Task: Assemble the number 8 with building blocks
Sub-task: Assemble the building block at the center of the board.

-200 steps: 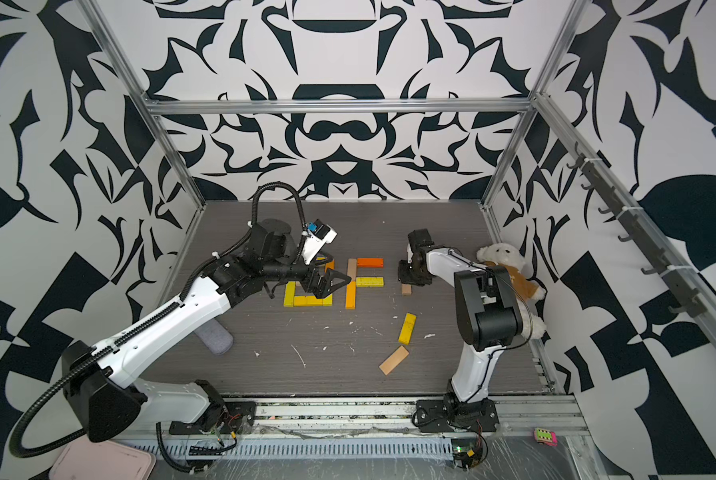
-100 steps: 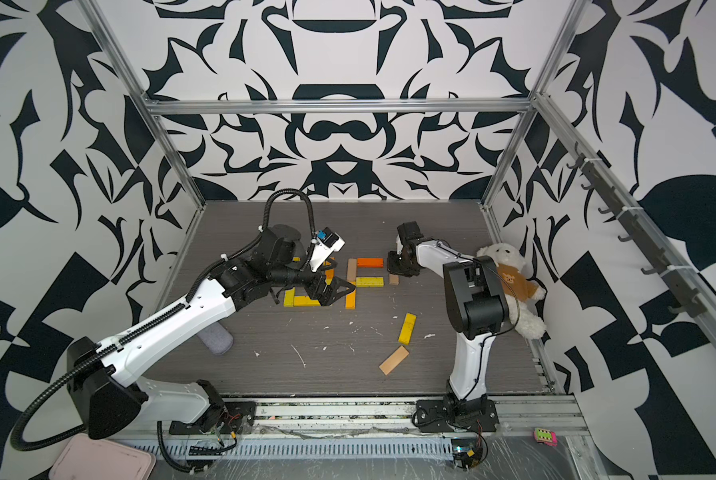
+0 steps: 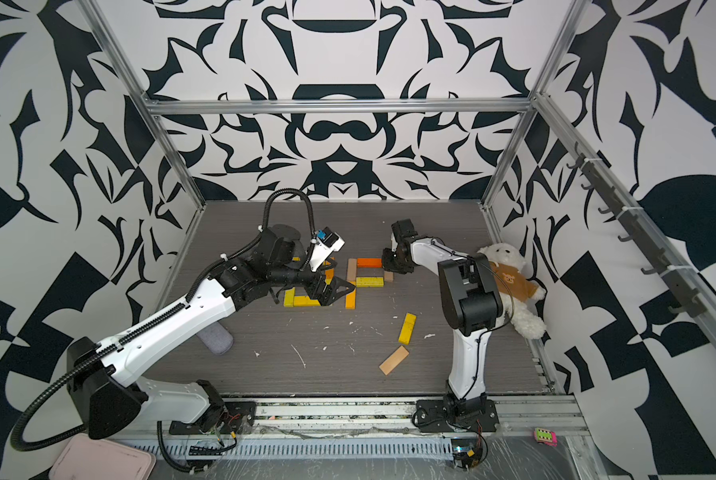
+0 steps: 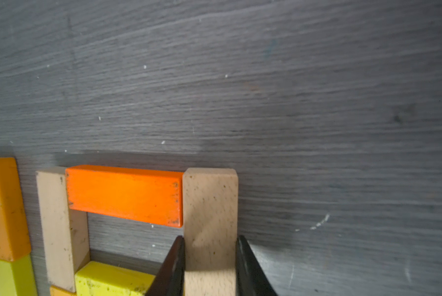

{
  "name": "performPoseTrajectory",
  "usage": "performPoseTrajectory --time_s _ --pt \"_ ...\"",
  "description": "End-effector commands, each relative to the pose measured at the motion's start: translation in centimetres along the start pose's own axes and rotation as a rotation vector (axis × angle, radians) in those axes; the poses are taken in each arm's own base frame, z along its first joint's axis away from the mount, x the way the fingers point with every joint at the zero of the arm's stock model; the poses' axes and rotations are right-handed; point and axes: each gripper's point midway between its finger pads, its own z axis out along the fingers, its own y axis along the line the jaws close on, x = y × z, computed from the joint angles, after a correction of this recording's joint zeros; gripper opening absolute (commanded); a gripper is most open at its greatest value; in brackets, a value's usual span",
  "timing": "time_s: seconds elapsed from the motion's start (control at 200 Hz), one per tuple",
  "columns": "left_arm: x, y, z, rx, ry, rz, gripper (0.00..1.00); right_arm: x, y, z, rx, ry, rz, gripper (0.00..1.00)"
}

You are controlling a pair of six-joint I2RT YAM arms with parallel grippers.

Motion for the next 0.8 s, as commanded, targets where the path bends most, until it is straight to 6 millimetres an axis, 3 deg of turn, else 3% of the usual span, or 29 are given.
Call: performPoseTrajectory --time_s 0.0,0.795 --pt "-0.2 -0.3 -0.3 0.007 0.003 0.017 0.99 -0.4 0.8 -0.2 -0.011 -0.004 0.002 0.26" --pt "0.0 -0.3 0.0 -0.007 0.012 0.034 0.99 1.0 0.0 -0.3 0.066 0.009 -0.018 0.27"
